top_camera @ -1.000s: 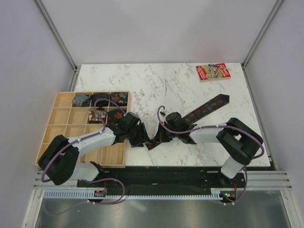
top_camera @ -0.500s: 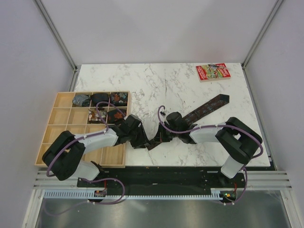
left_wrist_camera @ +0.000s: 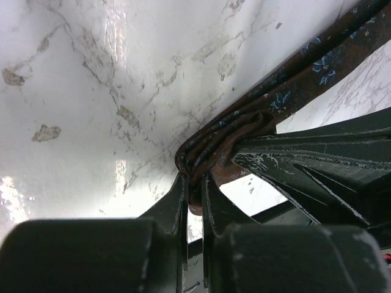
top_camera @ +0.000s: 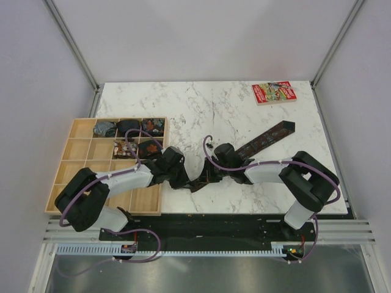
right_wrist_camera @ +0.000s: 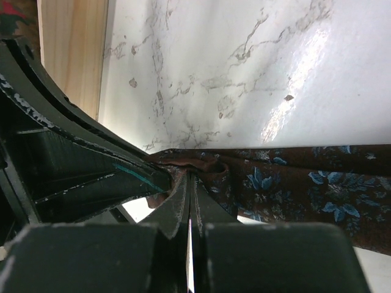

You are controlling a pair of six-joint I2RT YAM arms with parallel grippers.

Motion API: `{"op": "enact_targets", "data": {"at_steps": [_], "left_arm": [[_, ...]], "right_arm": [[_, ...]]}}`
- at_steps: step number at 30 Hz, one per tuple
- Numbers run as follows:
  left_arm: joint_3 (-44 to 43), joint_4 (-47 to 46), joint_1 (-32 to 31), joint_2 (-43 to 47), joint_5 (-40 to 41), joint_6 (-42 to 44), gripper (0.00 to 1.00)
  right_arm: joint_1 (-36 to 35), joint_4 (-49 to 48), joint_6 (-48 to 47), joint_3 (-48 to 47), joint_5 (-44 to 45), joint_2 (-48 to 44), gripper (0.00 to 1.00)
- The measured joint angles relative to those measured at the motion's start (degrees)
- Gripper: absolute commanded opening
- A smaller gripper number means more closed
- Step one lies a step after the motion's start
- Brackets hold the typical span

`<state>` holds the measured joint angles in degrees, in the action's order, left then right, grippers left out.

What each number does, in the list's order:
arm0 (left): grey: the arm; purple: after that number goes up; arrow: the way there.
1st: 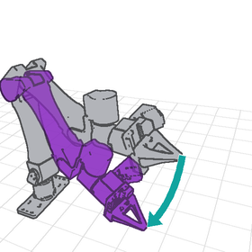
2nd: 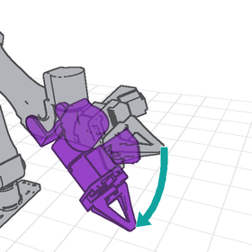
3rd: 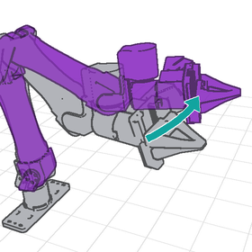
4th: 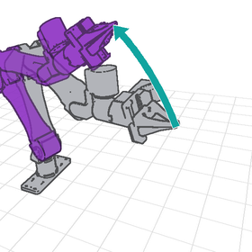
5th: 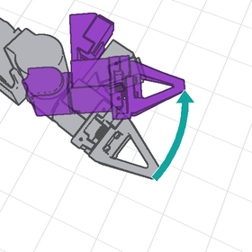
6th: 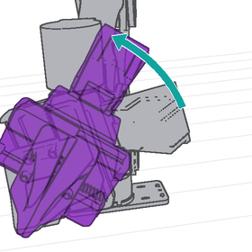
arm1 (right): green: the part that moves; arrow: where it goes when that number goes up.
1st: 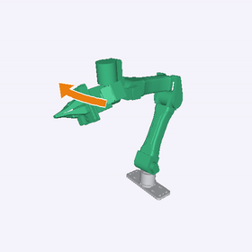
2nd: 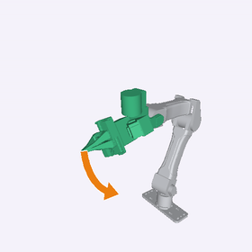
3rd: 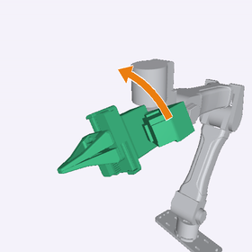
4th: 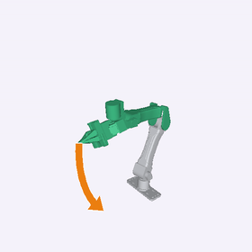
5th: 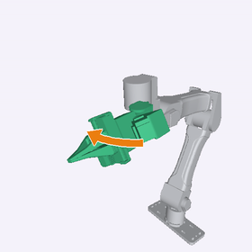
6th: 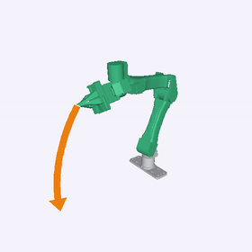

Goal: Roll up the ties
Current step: Roll the tie at the center of the board.

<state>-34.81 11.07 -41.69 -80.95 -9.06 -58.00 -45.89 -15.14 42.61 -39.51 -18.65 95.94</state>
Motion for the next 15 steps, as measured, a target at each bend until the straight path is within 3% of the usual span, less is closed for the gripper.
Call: {"op": "enact_targets", "data": {"at_steps": [15], "left_arm": [[-3.43, 12.72, -0.24, 5.44, -0.04, 0.66, 0.02]], "right_arm": [[0.0, 8.85, -0.48, -2.21, 0.92, -4.26, 0.0]]}}
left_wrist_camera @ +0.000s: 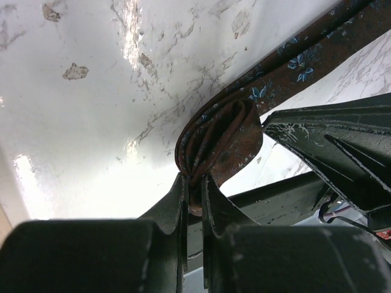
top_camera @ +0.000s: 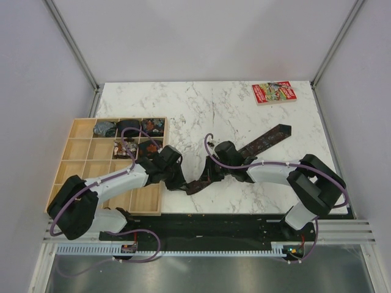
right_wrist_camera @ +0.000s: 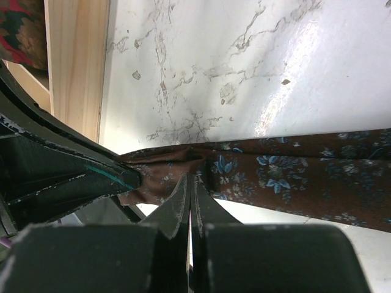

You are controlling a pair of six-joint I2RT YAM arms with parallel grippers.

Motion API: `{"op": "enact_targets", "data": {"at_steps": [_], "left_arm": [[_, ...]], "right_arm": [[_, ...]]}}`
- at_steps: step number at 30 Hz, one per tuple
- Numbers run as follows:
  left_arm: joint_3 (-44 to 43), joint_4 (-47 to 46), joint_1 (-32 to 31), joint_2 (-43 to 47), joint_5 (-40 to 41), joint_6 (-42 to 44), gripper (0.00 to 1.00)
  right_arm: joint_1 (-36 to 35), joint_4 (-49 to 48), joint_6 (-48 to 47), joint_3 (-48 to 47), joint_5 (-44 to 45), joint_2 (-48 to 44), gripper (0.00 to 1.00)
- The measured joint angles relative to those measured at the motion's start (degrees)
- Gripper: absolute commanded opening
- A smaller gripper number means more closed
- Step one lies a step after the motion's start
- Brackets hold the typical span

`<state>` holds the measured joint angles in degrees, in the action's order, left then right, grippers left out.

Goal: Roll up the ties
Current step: Roll the tie at the center of the board.

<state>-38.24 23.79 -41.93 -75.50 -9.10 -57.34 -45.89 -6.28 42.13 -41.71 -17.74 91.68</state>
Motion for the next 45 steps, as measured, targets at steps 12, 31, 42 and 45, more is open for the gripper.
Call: {"op": "enact_targets", "data": {"at_steps": [12, 31, 42, 45], "left_arm": [[-2.38, 4.04, 0.0, 1.25, -0.79, 0.22, 0.02], [-10.27, 8.66, 0.0, -4.15, -3.23, 2.67, 0.02], [-14.38, 7.98, 0.0, -12.24, -4.57, 4.33, 0.02], [-14.95, 7.74, 0.02, -13.62, -5.03, 4.55, 0.02]], "right_arm": [[-2.27, -2.45, 1.64, 0.57, 0.46, 1.22, 0.0], [-6.03, -6.64, 4.83, 0.57, 1.53, 4.5, 0.0], [-6.03, -4.04, 4.31, 0.57, 4.13, 4.72, 0.0], [-6.03, -3.08, 4.09, 0.59, 4.72, 4.35, 0.0]]}}
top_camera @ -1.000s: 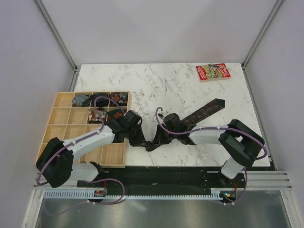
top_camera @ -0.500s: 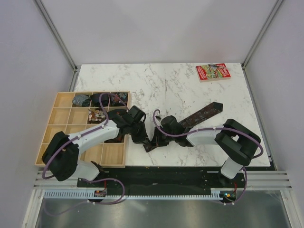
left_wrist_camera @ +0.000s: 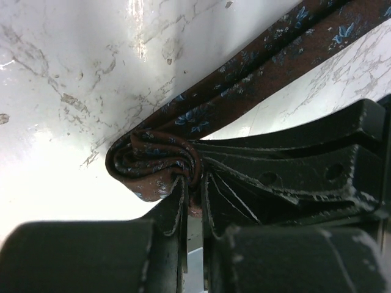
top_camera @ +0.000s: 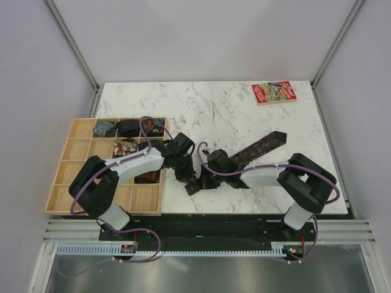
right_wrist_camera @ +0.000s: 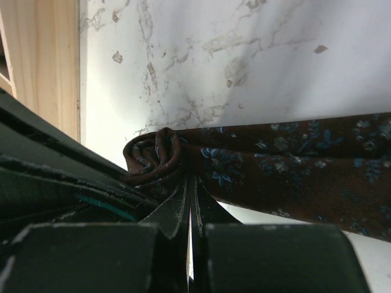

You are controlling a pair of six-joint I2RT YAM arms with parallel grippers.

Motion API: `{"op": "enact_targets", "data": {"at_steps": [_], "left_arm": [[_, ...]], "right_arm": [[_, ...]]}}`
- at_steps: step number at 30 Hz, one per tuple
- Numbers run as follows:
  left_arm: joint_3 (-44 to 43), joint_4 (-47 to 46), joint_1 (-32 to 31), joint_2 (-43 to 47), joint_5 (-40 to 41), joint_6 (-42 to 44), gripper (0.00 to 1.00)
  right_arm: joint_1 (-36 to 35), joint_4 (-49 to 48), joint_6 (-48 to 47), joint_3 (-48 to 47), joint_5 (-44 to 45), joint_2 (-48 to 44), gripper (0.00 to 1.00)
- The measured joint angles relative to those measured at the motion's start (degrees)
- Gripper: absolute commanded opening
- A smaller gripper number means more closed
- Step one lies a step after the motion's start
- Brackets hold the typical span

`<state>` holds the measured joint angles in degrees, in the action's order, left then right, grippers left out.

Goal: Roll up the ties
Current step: Roll the tie at the center of the board.

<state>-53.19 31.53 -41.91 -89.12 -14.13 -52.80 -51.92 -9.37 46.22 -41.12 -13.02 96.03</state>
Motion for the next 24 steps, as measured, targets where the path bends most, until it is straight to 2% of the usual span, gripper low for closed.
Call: {"op": "enact_targets", "data": {"at_steps": [9, 12, 15, 17, 18, 21, 24], "left_arm": [[-0.61, -3.06, -0.02, -5.01, -1.22, 0.26, 0.03], [-0.76, -3.26, -0.02, -5.16, -1.22, 0.55, 0.12], [-1.07, -3.45, -0.02, -5.33, -1.09, 0.79, 0.27], [-1.29, -3.61, -0.02, -5.38, -0.98, 1.05, 0.32], [-1.36, -3.8, -0.02, -5.38, -0.96, 1.14, 0.39], [-1.7, -4.35, -0.02, -5.38, -0.96, 1.38, 0.49], [-2.45, -4.68, -0.02, -5.35, -0.94, 1.49, 0.55]], "right_arm": [[1.03, 6.43, -2.08, 1.92, 2.69, -5.62, 0.04], [1.14, 9.66, -3.15, 1.97, 3.74, -9.57, 0.05], [1.14, 11.96, -3.74, 1.97, 4.15, -13.4, 0.06], [1.14, 13.18, -4.04, 1.97, 4.2, -15.96, 0.06], [1.14, 13.57, -4.07, 1.97, 4.2, -16.92, 0.06], [1.14, 14.45, -4.04, 1.97, 4.04, -19.28, 0.06], [1.14, 14.6, -4.0, 1.97, 3.85, -19.93, 0.06]]}}
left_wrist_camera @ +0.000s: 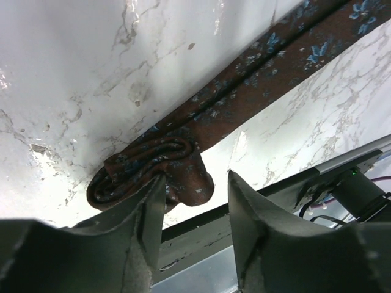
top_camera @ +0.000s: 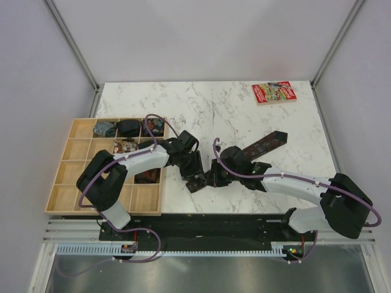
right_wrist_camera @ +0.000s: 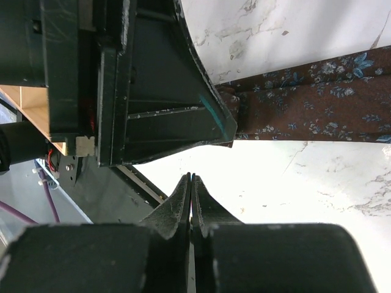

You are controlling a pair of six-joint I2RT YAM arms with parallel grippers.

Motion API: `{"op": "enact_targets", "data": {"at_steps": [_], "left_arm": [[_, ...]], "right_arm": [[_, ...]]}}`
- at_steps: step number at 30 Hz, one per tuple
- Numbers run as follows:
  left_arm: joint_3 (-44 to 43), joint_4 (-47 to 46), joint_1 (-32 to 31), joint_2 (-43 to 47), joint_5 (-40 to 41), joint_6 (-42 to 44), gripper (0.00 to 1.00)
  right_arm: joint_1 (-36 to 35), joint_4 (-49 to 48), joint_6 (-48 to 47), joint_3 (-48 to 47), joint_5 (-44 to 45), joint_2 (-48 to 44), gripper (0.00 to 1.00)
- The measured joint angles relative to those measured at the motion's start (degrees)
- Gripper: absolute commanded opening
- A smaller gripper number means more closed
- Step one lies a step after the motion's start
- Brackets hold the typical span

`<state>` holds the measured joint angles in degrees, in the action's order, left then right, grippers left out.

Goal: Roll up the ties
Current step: Roll the tie at the center of the board.

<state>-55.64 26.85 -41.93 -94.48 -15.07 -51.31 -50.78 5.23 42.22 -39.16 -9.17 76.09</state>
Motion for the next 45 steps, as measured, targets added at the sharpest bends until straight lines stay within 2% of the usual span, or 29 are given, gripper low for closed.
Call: {"op": "enact_targets", "data": {"at_steps": [7, 19, 36, 45], "left_arm": [[-0.9, 0.09, 0.0, 0.44, 0.09, 0.11, 0.59], [-1.01, 1.81, 0.2, 4.63, 2.89, 0.7, 0.62], [-0.81, 4.87, 1.99, 9.55, 4.63, 1.75, 0.62], [4.13, 6.34, 2.43, 17.84, 6.21, 1.77, 0.59]], "right_arm": [[0.0, -0.42, 0.57, -0.24, -0.81, 0.52, 0.05], [0.0, -4.46, 2.14, -2.64, -2.95, 6.93, 0.03], [0.0, -8.9, 3.21, -3.32, -4.02, 11.34, 0.01], [1.36, -10.27, 3.02, -3.3, -3.93, 12.57, 0.0]]}}
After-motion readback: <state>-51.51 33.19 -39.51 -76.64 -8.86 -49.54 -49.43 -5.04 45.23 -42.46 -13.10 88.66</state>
